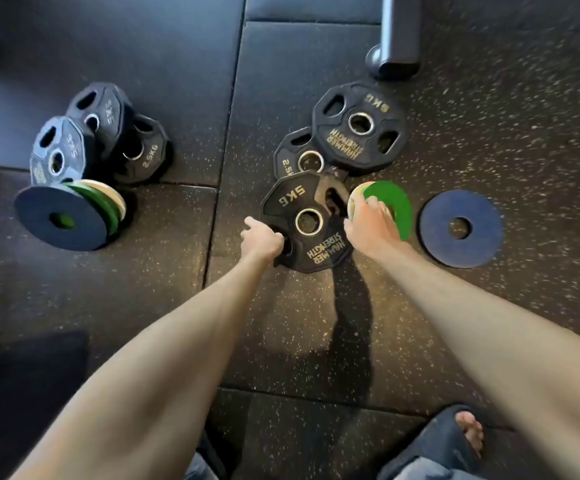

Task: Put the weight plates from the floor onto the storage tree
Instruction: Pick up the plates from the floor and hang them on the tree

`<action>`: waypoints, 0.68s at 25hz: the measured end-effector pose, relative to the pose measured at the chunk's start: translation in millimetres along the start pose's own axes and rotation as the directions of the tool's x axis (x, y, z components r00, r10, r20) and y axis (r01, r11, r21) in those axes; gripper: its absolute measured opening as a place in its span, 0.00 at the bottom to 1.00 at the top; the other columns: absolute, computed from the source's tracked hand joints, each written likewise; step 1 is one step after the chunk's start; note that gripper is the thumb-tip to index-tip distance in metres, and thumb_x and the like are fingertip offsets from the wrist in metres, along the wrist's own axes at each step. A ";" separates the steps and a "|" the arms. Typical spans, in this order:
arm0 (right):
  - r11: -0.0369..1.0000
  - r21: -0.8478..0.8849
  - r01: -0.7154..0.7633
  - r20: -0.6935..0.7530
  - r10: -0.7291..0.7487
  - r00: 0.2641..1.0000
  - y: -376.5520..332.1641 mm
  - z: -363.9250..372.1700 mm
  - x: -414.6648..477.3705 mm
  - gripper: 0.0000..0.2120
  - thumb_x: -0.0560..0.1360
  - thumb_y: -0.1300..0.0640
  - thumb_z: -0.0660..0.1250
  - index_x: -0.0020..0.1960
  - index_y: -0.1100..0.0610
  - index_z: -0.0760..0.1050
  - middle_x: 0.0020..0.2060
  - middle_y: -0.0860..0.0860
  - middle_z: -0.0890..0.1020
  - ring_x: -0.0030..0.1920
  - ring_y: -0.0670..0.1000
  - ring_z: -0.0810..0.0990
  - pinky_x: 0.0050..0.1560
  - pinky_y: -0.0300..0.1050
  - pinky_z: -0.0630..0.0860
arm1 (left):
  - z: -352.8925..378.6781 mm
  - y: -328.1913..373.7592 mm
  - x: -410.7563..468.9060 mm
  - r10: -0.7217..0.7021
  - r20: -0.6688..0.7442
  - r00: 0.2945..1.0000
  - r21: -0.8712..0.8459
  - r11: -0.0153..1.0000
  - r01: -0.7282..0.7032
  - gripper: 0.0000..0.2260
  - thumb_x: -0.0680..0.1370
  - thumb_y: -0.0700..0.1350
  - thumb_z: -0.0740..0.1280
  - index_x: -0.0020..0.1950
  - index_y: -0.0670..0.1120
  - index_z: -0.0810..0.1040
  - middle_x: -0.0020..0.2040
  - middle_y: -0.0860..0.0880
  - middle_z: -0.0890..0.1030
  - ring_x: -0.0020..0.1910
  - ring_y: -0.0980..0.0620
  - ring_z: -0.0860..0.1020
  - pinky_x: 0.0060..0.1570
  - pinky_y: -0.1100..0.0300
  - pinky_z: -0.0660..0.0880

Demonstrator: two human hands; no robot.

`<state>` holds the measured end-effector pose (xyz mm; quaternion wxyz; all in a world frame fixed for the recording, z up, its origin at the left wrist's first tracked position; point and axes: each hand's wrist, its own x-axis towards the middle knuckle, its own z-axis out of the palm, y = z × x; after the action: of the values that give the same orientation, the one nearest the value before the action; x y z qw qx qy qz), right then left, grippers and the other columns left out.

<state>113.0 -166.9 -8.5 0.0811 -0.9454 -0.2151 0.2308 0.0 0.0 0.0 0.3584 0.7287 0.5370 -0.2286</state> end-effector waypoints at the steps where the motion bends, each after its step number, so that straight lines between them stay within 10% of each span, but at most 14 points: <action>1: 0.998 -0.057 -0.002 -0.037 0.000 0.999 1.3 15.7 10.6 0.19 0.78 0.55 0.65 0.66 0.59 0.69 0.60 0.61 0.74 0.62 0.63 0.72 0.62 0.58 0.70 | 11.7 -5.9 12.1 -0.024 -0.003 1.000 -0.017 1.000 0.024 0.30 0.79 0.45 0.65 0.74 0.38 0.53 0.71 0.35 0.68 0.68 0.36 0.71 0.65 0.48 0.70; 9: 0.945 -0.315 -0.083 -0.276 -0.008 0.961 7.7 62.1 79.5 0.13 0.75 0.55 0.69 0.57 0.58 0.75 0.65 0.63 0.71 0.65 0.64 0.68 0.63 0.58 0.67 | 59.8 -31.5 75.9 -0.016 -0.046 0.999 -0.132 0.991 0.010 0.31 0.80 0.40 0.62 0.77 0.39 0.49 0.67 0.37 0.74 0.63 0.37 0.75 0.60 0.44 0.77; 17: 0.927 -0.374 -0.039 -0.134 -0.013 0.991 2.9 50.9 82.8 0.25 0.74 0.45 0.70 0.64 0.58 0.74 0.65 0.59 0.75 0.69 0.61 0.66 0.68 0.57 0.64 | 56.4 -26.1 32.0 0.084 -0.177 0.981 -0.168 0.979 -0.114 0.32 0.79 0.40 0.63 0.77 0.38 0.50 0.63 0.37 0.78 0.62 0.38 0.76 0.59 0.49 0.73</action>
<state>156.4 -129.9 -87.3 -0.0886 -0.9582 -0.2431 0.1219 -11.6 -19.1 -66.2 0.3859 0.7366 0.5465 -0.0990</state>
